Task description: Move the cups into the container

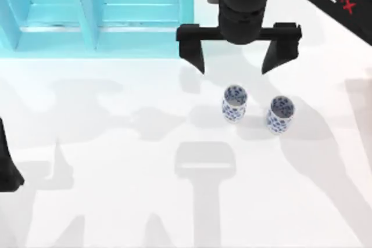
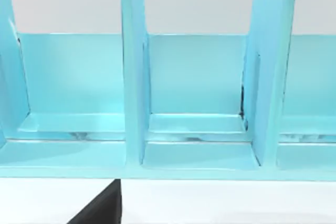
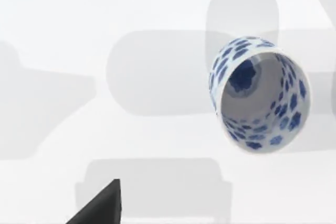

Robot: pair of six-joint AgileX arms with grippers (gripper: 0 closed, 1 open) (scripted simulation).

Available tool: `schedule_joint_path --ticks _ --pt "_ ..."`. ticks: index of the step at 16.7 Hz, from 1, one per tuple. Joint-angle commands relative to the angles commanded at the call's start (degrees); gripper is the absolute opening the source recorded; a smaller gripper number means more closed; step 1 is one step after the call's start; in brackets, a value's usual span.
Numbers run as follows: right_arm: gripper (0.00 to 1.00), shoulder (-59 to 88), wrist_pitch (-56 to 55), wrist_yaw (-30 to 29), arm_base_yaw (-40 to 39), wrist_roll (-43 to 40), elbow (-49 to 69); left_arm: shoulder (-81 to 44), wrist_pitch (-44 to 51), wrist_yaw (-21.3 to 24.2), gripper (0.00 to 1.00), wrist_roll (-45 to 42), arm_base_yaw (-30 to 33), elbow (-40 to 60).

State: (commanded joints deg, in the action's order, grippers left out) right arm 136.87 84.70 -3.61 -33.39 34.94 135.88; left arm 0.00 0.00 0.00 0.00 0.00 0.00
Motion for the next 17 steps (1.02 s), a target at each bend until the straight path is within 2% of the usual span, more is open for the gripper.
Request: schedule_joint_path --ticks 8,17 --pt "1.0 0.5 -0.9 0.0 -0.4 0.1 -0.1 0.0 0.0 0.0 1.0 0.0 0.0 0.0" --pt "1.0 1.8 -20.9 0.1 -0.1 -0.3 -18.7 0.0 0.0 0.0 1.0 0.0 0.0 0.0"
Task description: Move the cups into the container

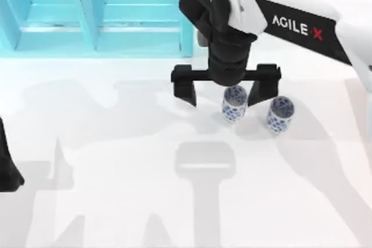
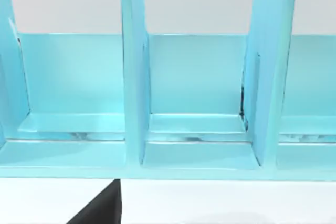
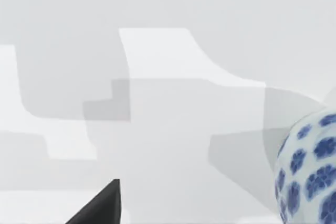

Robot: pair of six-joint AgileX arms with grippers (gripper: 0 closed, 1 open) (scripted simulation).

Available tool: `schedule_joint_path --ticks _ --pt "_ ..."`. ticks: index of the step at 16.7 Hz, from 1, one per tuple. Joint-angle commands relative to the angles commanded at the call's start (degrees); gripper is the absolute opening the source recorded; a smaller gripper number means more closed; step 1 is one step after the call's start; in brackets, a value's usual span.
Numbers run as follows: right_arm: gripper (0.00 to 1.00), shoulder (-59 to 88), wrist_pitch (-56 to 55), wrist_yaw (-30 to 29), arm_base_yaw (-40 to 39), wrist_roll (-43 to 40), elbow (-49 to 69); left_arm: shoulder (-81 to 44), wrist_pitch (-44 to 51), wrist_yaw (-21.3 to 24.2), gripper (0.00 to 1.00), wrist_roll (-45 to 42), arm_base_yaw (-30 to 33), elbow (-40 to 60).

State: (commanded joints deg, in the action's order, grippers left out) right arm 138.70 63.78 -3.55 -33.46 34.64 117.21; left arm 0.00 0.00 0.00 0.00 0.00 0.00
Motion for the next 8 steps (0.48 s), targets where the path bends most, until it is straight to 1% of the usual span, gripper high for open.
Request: schedule_joint_path --ticks 5,8 --pt "1.0 0.1 -0.6 0.0 0.0 0.0 -0.6 0.0 0.0 0.0 1.0 0.0 0.0 0.0" --pt "0.77 0.1 -0.6 0.0 0.0 0.0 -0.6 0.0 0.0 0.0 1.0 0.0 0.0 0.0"
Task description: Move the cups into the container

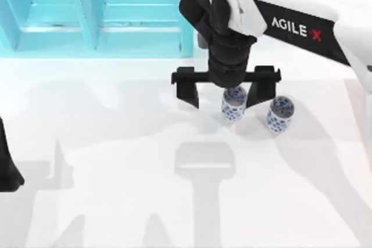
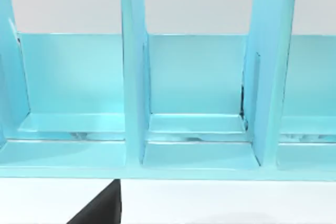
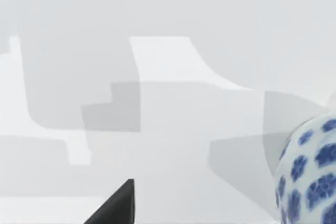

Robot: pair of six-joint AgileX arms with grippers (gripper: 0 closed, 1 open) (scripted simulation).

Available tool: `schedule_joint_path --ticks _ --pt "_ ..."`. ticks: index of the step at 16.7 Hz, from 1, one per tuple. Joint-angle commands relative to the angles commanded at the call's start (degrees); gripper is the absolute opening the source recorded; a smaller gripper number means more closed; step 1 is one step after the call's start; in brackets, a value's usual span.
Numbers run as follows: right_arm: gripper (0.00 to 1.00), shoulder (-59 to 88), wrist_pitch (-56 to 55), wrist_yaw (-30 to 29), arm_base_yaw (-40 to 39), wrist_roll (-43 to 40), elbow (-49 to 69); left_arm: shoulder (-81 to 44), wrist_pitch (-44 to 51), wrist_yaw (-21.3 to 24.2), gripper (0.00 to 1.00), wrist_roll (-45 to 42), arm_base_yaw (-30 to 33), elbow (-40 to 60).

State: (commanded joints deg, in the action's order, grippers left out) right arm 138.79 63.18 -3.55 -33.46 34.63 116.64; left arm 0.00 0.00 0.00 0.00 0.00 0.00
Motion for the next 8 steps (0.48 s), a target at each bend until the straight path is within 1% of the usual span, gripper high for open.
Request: schedule_joint_path --ticks 8 --pt "0.17 0.0 0.0 0.0 0.0 0.0 0.0 0.0 0.0 0.0 1.0 0.0 0.0 0.0"
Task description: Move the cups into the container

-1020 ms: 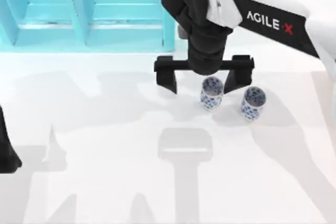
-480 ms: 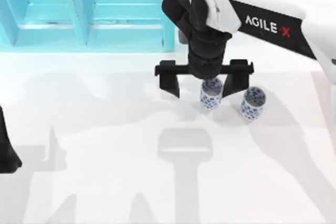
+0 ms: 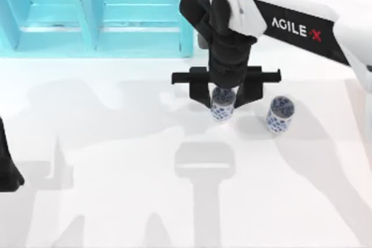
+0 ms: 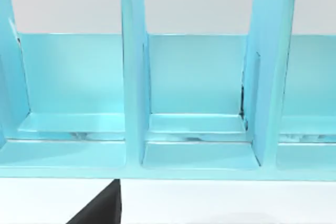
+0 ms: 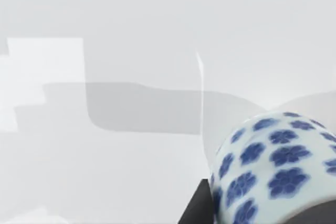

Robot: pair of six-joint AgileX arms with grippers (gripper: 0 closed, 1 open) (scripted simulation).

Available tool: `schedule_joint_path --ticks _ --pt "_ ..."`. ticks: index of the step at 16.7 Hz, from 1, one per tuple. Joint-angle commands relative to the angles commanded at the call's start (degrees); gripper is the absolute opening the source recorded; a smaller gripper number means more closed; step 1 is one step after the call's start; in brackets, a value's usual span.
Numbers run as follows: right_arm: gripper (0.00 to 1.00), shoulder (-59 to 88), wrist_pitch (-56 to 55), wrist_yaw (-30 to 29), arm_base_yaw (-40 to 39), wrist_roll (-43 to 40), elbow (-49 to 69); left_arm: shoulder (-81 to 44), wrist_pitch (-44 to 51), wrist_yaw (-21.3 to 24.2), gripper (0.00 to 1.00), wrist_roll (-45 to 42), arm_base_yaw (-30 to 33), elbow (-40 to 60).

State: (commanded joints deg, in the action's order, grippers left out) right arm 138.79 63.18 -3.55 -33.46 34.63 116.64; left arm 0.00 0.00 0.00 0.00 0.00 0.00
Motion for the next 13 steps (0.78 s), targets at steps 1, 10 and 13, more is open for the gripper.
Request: schedule_joint_path --ticks 1,10,13 --pt "0.1 0.0 0.0 0.0 0.0 0.0 0.0 0.0 0.0 0.0 1.0 0.0 0.0 0.0" --pt "0.0 0.0 0.0 0.0 0.0 0.0 0.0 0.0 0.0 0.0 1.0 0.0 0.0 0.0" --pt "0.0 -0.8 1.0 0.1 0.8 -0.8 -0.6 0.0 0.0 0.0 1.0 0.0 0.0 0.0"
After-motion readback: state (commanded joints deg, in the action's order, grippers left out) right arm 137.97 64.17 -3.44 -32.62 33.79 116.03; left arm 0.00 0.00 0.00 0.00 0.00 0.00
